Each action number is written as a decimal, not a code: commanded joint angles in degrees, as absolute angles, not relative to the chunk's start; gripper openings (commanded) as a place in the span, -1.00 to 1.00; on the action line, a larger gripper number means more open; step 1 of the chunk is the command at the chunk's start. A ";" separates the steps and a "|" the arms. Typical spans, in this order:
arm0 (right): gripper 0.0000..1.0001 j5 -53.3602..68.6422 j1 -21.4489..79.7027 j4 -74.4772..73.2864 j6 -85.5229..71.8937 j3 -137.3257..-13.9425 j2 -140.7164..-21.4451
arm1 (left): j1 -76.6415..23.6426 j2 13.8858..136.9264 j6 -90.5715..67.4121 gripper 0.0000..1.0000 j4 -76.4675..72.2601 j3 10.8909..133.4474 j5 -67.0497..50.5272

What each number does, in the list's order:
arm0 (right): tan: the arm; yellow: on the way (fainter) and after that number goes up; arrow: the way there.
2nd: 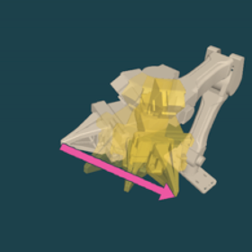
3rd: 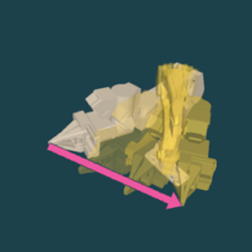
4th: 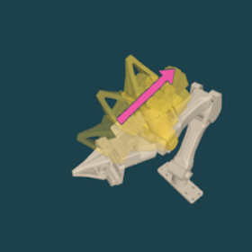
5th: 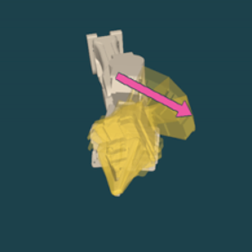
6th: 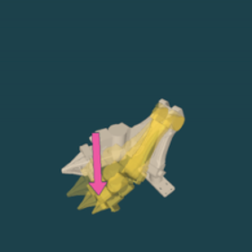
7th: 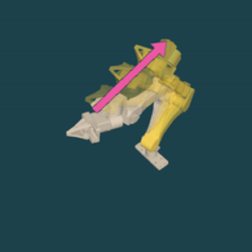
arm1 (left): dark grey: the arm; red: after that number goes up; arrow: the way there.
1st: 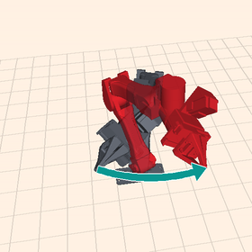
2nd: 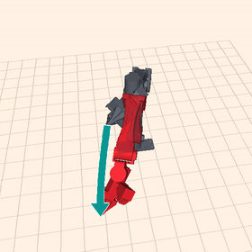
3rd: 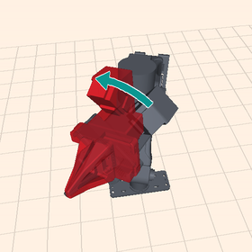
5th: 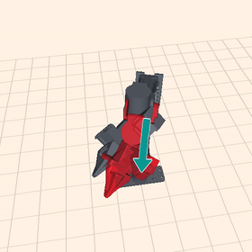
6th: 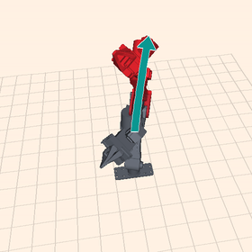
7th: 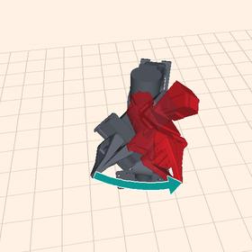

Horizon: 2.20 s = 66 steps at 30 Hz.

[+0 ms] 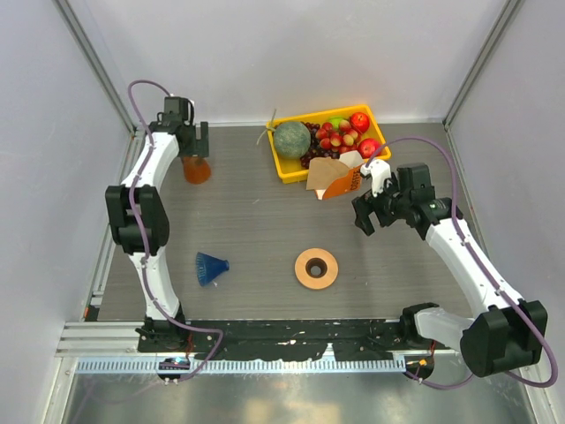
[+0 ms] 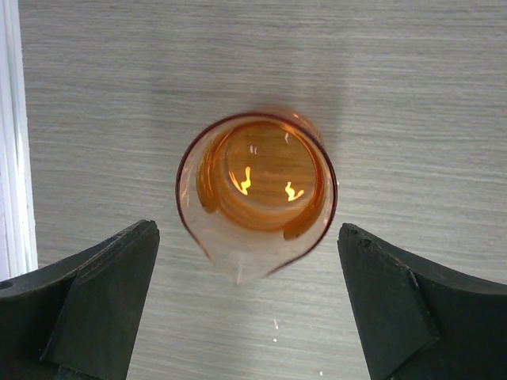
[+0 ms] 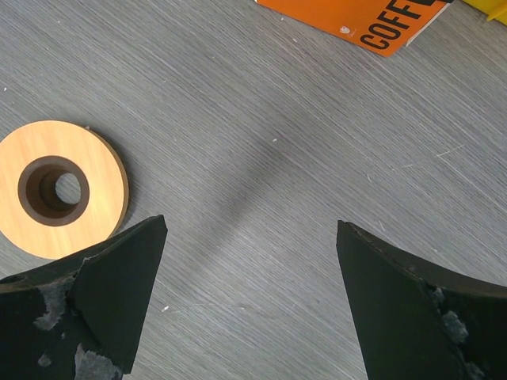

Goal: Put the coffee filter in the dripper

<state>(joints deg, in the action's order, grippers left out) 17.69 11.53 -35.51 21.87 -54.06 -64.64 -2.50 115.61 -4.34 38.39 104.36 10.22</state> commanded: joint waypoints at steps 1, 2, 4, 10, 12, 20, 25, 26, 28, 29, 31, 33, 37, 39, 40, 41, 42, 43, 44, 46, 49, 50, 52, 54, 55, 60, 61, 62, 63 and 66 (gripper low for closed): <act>0.91 18.28 11.69 -32.70 20.83 -54.41 -65.13 | -1.58 118.56 -5.98 0.98 36.21 109.33 8.53; 0.91 18.28 11.69 -32.61 20.92 -54.40 -65.21 | -1.50 119.09 -5.98 0.98 36.21 109.77 8.35; 0.91 18.02 11.69 -32.61 20.92 -54.23 -65.30 | -1.41 120.05 -5.98 0.98 35.95 110.65 7.82; 0.91 18.10 11.69 -32.52 21.09 -54.40 -65.92 | -1.23 121.73 -5.71 0.98 34.72 111.80 5.72; 0.91 18.11 11.60 -32.61 21.09 -54.49 -66.09 | -1.14 121.99 -5.63 0.98 34.28 111.71 5.45; 0.91 18.11 11.78 -32.61 21.09 -54.49 -66.53 | -0.97 123.49 -5.54 0.81 35.59 113.29 4.31; 0.91 18.28 11.69 -32.61 20.92 -54.32 -66.71 | -0.88 124.36 -5.27 0.81 36.38 113.99 5.27; 0.91 18.28 11.69 -32.61 20.92 -54.23 -66.62 | -0.88 124.54 -5.19 0.82 36.65 114.43 5.45; 0.91 18.28 11.69 -32.52 20.92 -54.23 -66.62 | -0.88 124.98 -5.01 0.84 36.83 114.70 5.97; 0.91 18.28 11.69 -32.61 21.00 -54.32 -66.62 | -0.88 125.15 -4.84 0.84 37.00 114.78 5.89; 0.91 18.28 11.69 -32.52 20.92 -54.32 -66.62 | -0.88 125.51 -4.66 0.82 36.83 114.87 6.06; 0.91 18.19 11.60 -32.52 20.92 -54.40 -66.71 | -0.88 125.86 -4.57 0.81 36.83 114.96 5.98; 0.91 18.11 11.60 -32.52 21.09 -54.23 -66.80 | -0.79 126.04 -3.96 0.71 36.56 115.05 5.80; 0.91 18.11 11.69 -32.61 21.09 -54.23 -67.06 | -0.79 126.04 -3.61 0.65 36.56 115.05 5.71; 0.91 18.19 11.69 -32.61 21.09 -54.32 -67.15 | -0.79 126.04 -3.43 0.60 36.56 115.14 5.71; 0.91 18.19 11.78 -32.61 20.92 -54.32 -67.24 | -0.79 125.95 -3.25 0.56 36.56 115.14 5.63; 0.91 18.19 11.69 -32.52 20.92 -54.32 -67.24 | -0.79 125.86 -2.99 0.53 36.56 115.05 5.71; 0.91 18.19 11.69 -32.61 21.00 -54.32 -67.24 | -0.70 125.60 -2.90 0.50 36.48 115.05 5.71; 0.91 18.19 11.69 -32.61 20.92 -54.40 -67.15 | -0.70 125.16 -2.73 0.47 36.47 114.79 5.36; 0.91 18.19 11.69 -32.69 21.00 -54.40 -67.06 | -0.62 123.93 -1.76 0.42 36.47 114.17 4.57; 0.91 18.37 11.78 -32.78 21.09 -54.40 -66.89 | -0.70 120.95 -0.62 0.37 36.65 112.51 1.95; 0.91 18.46 11.69 -32.70 21.09 -54.40 -66.80 | -0.70 119.37 -0.27 0.37 36.56 111.28 0.37; 0.91 18.63 11.69 -32.87 21.09 -54.32 -66.62 | -1.05 115.77 2.63 0.34 35.60 108.21 -3.85; 0.91 18.81 11.69 -32.78 20.92 -54.23 -66.36 | -1.93 111.64 5.52 0.33 34.20 104.34 -5.70; 0.91 18.90 11.69 -32.78 21.00 -54.14 -66.18 | -2.46 109.45 6.76 0.33 33.75 102.06 -7.02; 0.91 19.34 11.78 -33.31 20.92 -54.32 -65.57 | -7.46 100.74 13.70 0.35 33.40 92.66 -10.10; 0.91 19.51 11.69 -33.31 21.00 -54.40 -65.39 | -8.60 99.50 14.67 0.36 33.75 91.16 -10.80; 0.91 19.60 11.60 -33.48 20.83 -54.49 -65.22 | -9.92 98.01 15.20 0.37 33.66 89.40 -11.59; 0.91 19.60 11.60 -33.40 20.83 -54.58 -64.95 | -11.32 96.08 15.90 0.38 33.58 87.64 -12.91; 0.91 19.77 11.43 -34.01 21.18 -54.75 -64.60 | -15.37 92.47 17.75 0.41 32.78 82.37 -16.86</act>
